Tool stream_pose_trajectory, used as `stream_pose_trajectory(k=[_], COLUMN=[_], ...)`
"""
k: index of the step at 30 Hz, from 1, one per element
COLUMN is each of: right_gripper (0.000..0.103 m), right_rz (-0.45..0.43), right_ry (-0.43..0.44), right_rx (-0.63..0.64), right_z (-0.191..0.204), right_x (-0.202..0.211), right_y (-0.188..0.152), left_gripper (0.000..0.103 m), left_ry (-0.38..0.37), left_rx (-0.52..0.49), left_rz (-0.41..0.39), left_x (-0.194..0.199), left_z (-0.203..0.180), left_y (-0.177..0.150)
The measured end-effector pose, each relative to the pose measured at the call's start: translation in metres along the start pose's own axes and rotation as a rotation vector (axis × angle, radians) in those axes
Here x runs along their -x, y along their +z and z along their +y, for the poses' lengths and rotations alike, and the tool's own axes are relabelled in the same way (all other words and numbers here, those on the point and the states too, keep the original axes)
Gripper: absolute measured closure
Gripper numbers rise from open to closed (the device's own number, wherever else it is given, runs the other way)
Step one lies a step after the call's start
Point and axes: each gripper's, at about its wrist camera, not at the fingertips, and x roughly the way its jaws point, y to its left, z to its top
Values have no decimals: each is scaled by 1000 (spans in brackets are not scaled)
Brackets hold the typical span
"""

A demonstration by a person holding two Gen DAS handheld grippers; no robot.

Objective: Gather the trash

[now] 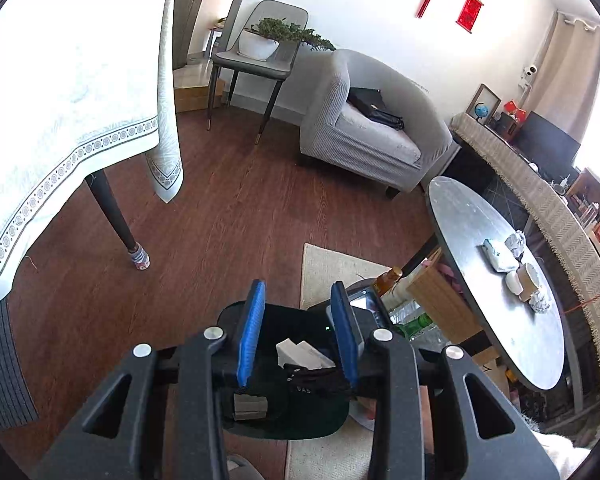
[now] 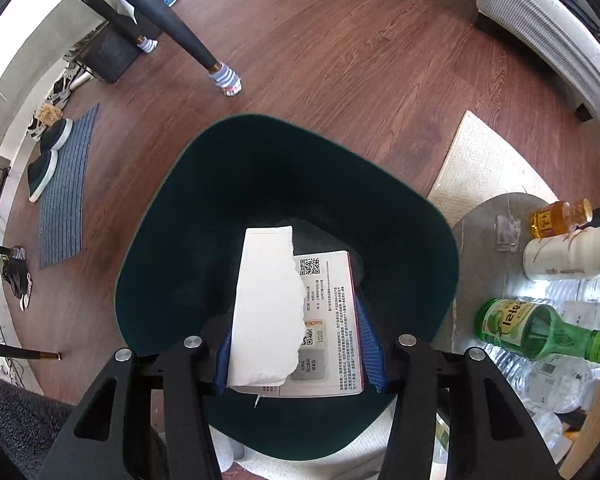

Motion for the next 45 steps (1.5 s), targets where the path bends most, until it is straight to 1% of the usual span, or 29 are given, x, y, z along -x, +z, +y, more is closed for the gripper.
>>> stream_pose_trajectory(k=[1,3,4,8,11,16,21,23,27,30,35,37,42,44,45], right_gripper=[46,38,37,37,37,37,37,37,37,38,42,43,46,48,49], right_rz=[5,10,14,14,-7,-55,-121,-154,-247,-313,-410,-451,-544,-573,-586], right_ry=[-8,-14,-15,-22,-21,-16,9,23,60,71,68,61,48,36,33], right_rx=[6,18,24,57,78,107,123,134,146,156,163,158,128,114,107], right_z=[1,2,3,5,6,8,11,12,14,15,12,8,-12,-22,-27], right_x=[-2,-6,-7,-9,-4,15,42,55,90,117,160,177,217,230,236], right_y=[0,-2,-2,-4,-5,-5,-5,-5,-7,-10,-19,-25,-41,-48,-52], left_gripper=[67,67,67,67,67,67,66,62,60,58,51,49,46,40,40], left_ry=[-7,-14,-14,-7,-5,-6,15,23,75,72,89,88,57,49,42], left_rx=[6,11,12,2,-2,7,3,-2,-53,-39,-29,-30,-25,-23,-20], left_rz=[-7,-23,-32,-48,-54,-68,-95,-107,-128,-144,-192,-213,-253,-265,-264], left_x=[3,9,11,17,17,20,24,25,27,30,37,40,45,44,43], left_z=[-1,-2,-3,-8,-8,-6,-7,-7,-12,-11,-12,-14,-24,-30,-33], left_y=[1,3,4,6,7,11,16,18,21,22,25,26,29,30,30])
